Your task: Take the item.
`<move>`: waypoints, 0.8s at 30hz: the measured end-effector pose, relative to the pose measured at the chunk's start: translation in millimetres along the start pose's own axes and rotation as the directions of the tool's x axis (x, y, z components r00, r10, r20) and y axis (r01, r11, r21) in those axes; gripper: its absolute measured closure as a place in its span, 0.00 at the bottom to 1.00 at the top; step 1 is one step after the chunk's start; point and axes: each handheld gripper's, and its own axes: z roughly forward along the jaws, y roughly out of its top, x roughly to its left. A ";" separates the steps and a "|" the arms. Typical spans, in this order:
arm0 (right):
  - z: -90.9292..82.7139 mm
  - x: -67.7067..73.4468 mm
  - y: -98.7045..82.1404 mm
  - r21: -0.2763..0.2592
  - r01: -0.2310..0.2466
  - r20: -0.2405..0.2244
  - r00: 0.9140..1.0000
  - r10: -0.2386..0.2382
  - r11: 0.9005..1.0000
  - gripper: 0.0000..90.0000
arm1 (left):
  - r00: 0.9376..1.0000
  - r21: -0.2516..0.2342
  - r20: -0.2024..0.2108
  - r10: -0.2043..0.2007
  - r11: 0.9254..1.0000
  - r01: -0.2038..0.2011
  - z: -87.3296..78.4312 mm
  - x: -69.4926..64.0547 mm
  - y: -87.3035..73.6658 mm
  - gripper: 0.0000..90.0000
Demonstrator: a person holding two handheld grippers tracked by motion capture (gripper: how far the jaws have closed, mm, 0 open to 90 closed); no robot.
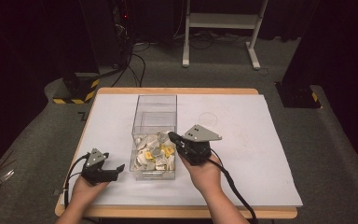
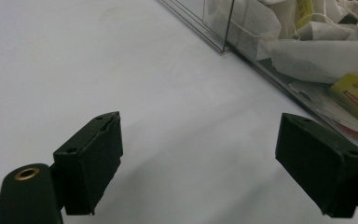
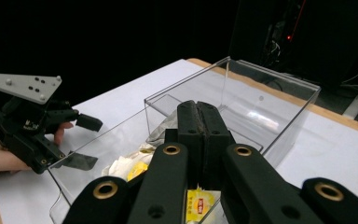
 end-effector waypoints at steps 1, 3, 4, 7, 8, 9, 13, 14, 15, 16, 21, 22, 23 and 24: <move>-1.5 -0.8 1.1 -0.003 -0.001 0.003 1.000 0.001 1.000 0.99 | 1.000 -0.002 0.000 0.001 1.000 -0.001 -0.2 0.0 -0.1 0.17; -3.3 -1.9 2.3 -0.010 -0.001 0.004 1.000 0.002 1.000 0.99 | 1.000 -0.007 -0.005 0.007 1.000 -0.007 -1.0 0.1 -0.4 0.17; -4.0 -2.5 2.9 -0.011 -0.003 0.007 1.000 0.003 1.000 0.99 | 1.000 -0.010 -0.003 0.002 1.000 -0.002 -1.2 -0.2 -0.6 0.17; -5.5 -5.2 5.2 -0.019 -0.004 0.006 1.000 0.004 1.000 0.99 | 1.000 -0.012 -0.005 -0.005 1.000 0.005 -1.6 0.0 -0.9 0.17; -6.0 -6.3 5.9 -0.022 -0.002 0.003 1.000 0.002 1.000 0.99 | 1.000 -0.014 -0.005 -0.003 1.000 0.003 -1.9 0.3 -0.9 0.17; -6.4 -7.1 6.5 -0.026 0.001 0.005 1.000 -0.001 1.000 0.99 | 1.000 -0.019 -0.006 -0.002 1.000 0.002 -2.1 0.4 -1.1 0.17; -9.6 -12.7 7.9 -0.035 0.011 0.023 1.000 -0.010 0.999 0.99 | 1.000 -0.019 -0.002 -0.003 1.000 0.003 -2.0 0.7 -1.0 0.17; -10.4 -13.6 7.9 -0.037 0.007 0.029 1.000 -0.006 0.999 0.99 | 1.000 -0.021 -0.001 -0.003 1.000 0.002 -2.2 0.5 -1.2 0.17; -12.0 -15.3 7.6 -0.036 0.007 0.035 0.999 -0.005 0.999 0.99 | 1.000 -0.025 0.000 -0.006 1.000 0.006 -2.5 0.0 -1.4 0.17; -13.2 -17.4 7.4 -0.038 0.012 0.042 0.999 -0.011 0.999 0.99 | 1.000 -0.027 -0.001 -0.005 1.000 0.005 -2.7 -0.1 -1.5 0.17; -20.9 -27.0 7.4 -0.036 0.014 0.080 0.997 -0.011 0.999 0.99 | 1.000 -0.023 0.001 -0.008 1.000 0.008 -2.2 0.0 -1.1 0.17; -22.9 -29.2 7.7 -0.037 0.010 0.088 0.996 -0.007 0.999 0.99 | 1.000 -0.019 0.001 -0.004 1.000 0.004 -1.9 0.4 -0.9 0.17; -24.1 -30.7 7.9 -0.040 0.009 0.090 0.996 -0.006 0.999 0.99 | 1.000 -0.015 0.002 -0.008 1.000 0.008 -1.5 0.1 -0.7 0.17; -25.8 -32.4 8.2 -0.043 0.007 0.094 0.996 -0.002 0.999 0.99 | 1.000 -0.014 0.001 -0.012 1.000 0.012 -1.3 0.1 -0.7 0.17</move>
